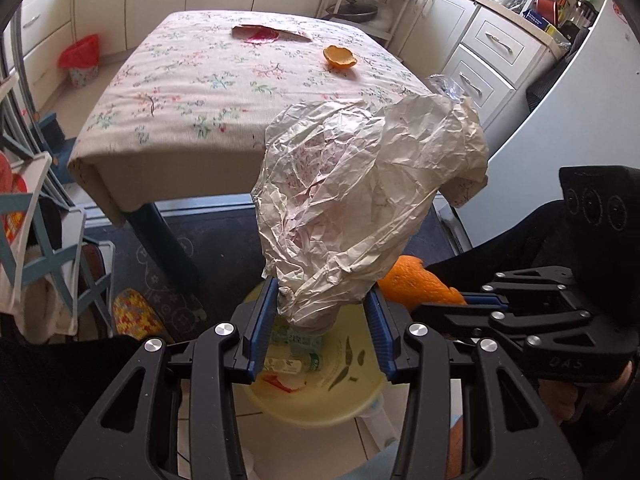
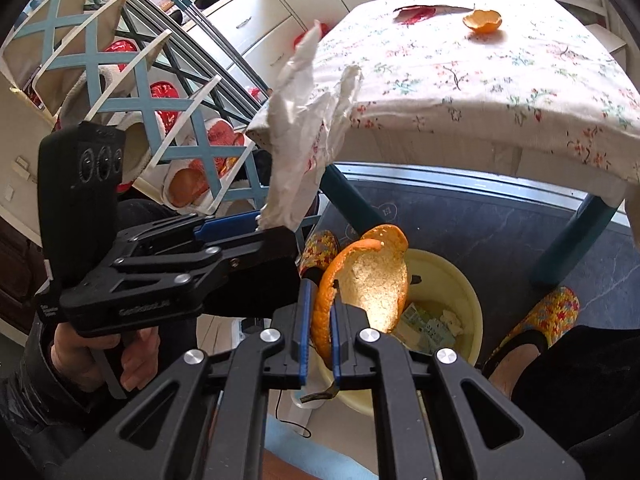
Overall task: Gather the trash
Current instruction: 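Open both tools to drop the bag and peel into the basin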
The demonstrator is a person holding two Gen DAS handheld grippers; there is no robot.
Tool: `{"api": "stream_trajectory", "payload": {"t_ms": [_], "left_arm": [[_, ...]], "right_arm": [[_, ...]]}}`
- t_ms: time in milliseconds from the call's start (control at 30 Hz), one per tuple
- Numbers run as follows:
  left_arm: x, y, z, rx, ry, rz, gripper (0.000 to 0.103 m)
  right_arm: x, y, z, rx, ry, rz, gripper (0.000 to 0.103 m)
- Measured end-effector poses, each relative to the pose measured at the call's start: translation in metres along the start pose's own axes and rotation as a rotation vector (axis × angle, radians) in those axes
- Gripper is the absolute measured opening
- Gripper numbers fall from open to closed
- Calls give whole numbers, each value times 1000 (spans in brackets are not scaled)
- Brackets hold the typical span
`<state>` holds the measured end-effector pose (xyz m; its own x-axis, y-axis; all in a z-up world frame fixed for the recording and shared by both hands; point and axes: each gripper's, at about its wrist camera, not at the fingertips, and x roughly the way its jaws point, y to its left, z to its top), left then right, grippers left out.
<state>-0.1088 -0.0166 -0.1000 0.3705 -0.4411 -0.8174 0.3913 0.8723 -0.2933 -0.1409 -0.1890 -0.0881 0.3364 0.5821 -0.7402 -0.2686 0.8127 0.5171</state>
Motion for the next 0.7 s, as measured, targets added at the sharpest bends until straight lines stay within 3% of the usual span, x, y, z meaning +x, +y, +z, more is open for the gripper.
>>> {"api": "stream_trajectory", "payload": {"t_ms": [500,633,700], "left_arm": [[9,-4,-29,-48,110,-36,41],[18,-7,-31,-33,156,-19,49],[19,-5,-32,-36,159,-20,52]], "right_arm": [[17,0,-7,17,97,-32,12],[26,2,-10,9,147,-53,29],[27,1,-9,16,152,-55,29]]}}
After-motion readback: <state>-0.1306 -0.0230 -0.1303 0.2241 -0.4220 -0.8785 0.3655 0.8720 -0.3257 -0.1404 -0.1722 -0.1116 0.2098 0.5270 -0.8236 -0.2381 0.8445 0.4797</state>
